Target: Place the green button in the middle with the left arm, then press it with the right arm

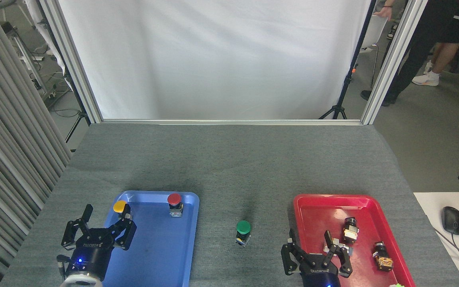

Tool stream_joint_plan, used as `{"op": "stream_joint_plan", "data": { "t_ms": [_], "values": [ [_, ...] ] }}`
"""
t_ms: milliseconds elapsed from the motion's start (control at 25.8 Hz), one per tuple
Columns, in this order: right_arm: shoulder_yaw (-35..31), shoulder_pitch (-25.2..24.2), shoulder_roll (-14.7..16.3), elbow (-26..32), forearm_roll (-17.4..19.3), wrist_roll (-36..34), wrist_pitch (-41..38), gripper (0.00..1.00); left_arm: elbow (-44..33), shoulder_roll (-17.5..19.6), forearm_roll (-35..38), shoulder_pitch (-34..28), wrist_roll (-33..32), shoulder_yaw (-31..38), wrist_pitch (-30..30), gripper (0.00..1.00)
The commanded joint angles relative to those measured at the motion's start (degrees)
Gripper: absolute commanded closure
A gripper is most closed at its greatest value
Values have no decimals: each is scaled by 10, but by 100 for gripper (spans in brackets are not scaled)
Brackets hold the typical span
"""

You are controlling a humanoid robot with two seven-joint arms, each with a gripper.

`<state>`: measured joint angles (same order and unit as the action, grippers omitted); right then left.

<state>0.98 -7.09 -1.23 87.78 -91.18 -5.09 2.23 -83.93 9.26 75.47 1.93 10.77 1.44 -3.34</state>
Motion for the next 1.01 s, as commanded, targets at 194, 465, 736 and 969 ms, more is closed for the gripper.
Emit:
{"op": "stream_joint_plan", "data": {
  "t_ms": [194,465,736,969],
  "values": [
    [-47,-42,17,57,13,1,-4,0,6,2,2,-6,-1,-1,0,0],
    [-45,-42,32,78,17,0,2,0,16,5,2,-3,-1,0,0,0],
    [-27,-37,44,85,14,-1,-2,0,17,6,2,-3,-1,-1,-18,0],
    [-27,-38,47,85,15,-4,-5,0,19,5,3,-3,4,-1,-20,0]
  ]
}}
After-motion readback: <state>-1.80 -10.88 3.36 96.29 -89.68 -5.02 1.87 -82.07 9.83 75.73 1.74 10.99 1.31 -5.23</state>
